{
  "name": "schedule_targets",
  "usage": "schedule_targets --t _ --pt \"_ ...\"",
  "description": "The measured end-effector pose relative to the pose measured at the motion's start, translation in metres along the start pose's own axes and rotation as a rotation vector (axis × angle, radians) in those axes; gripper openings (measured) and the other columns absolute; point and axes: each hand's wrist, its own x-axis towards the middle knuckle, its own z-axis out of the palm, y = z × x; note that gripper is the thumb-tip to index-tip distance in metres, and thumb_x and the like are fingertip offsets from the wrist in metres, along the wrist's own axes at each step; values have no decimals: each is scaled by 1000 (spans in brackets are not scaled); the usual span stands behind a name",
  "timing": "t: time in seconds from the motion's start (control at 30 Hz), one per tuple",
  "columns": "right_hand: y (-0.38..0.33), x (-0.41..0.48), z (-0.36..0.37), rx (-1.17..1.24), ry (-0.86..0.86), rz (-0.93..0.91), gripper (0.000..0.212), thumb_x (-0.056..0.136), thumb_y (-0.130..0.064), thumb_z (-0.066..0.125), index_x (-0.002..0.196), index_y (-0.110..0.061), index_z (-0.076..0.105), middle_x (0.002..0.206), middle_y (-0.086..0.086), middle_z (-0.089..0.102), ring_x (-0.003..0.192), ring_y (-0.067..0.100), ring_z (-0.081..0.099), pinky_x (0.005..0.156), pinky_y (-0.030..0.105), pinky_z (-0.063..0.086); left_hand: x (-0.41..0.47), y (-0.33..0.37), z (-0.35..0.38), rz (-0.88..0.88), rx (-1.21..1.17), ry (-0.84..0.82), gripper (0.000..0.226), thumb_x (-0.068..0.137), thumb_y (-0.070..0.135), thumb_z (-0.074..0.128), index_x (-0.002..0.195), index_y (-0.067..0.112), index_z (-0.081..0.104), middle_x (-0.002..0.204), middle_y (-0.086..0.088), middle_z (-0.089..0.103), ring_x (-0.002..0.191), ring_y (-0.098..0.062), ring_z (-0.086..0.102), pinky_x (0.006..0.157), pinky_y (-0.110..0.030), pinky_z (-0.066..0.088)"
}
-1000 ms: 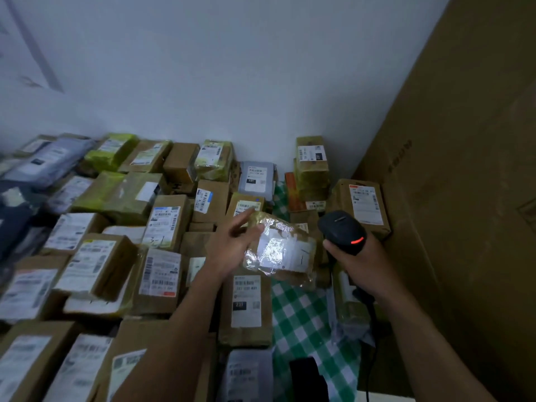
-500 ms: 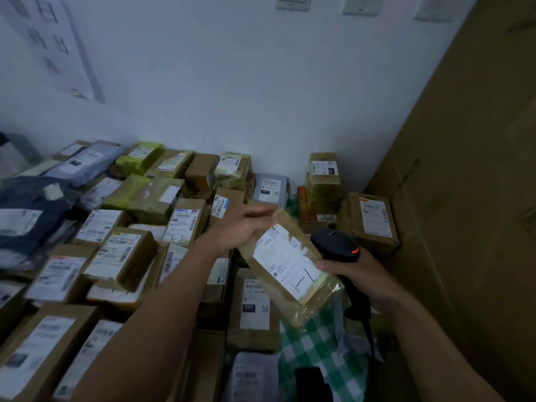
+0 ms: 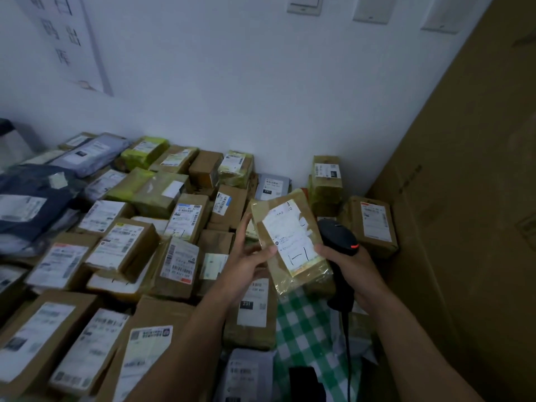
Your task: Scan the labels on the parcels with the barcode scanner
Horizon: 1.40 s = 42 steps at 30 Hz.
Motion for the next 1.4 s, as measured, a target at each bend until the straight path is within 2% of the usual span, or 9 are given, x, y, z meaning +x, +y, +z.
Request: schedule_targets --t 0.1,0.17,0.43,0.53,0.67,0.9,1.0,1.27,1.4 --pt "1 1 2 -61 92 -48 57 74 -35 92 126 -31 69 113 -7 78 107 17 73 95 45 58 4 4 -3 84 65 21 99 87 3 77 149 63 28 132 -11 62 115 -25 70 88 -55 60" --pt "0 0 0 -126 120 -82 58 75 -41 90 128 -32 68 112 -7 77 104 16 72 82 35 58 9 6 -7 143 88 46 104 87 0 76 154 58 23 133 -8 62 117 -21 68 89 -55 60" --pt "-25 -20 3 -370 -80 -167 39 87 -33 83 122 -36 65 93 -2 78 80 24 76 70 34 56 28 3 -18 218 184 101 107 86 6 80 154 61 19 154 -3 47 136 -21 54 92 -41 60" --pt "-33 -25 9 -407 -119 -189 39 88 -33 82 124 -32 66 93 -9 78 76 22 76 69 33 57 33 0 -18 261 263 117 108 80 25 88 153 63 19 152 0 51 139 -24 52 98 -53 57" --pt "-38 -27 16 -475 -154 -204 29 90 -34 79 116 -36 67 90 -4 78 76 21 75 74 35 61 38 -7 -19 288 392 170 114 71 55 89 156 61 13 159 6 44 146 -18 43 112 -57 45" --pt "-38 -29 24 -462 -212 -206 32 90 -33 80 113 -46 63 86 -2 77 82 20 75 75 34 63 44 -16 -24 298 419 204 117 67 64 88 155 62 11 163 5 38 150 -22 37 115 -60 40" --pt "-40 -28 25 -457 -218 -212 28 91 -34 79 112 -45 63 83 0 77 75 17 73 74 32 61 45 -19 -26 290 397 206 117 65 63 89 155 62 13 162 5 39 149 -23 40 114 -61 40" --pt "-41 -25 25 -432 -260 -201 32 91 -35 79 113 -49 61 90 1 77 88 25 73 78 36 61 43 -16 -29 265 373 219 110 75 37 87 154 63 16 159 1 43 144 -22 46 111 -59 46" --pt "-38 -21 21 -431 -248 -191 32 90 -37 80 111 -52 60 98 -22 75 87 18 75 81 39 62 37 -12 -28 249 316 226 101 86 19 83 151 64 19 152 4 52 133 -14 57 107 -49 52"
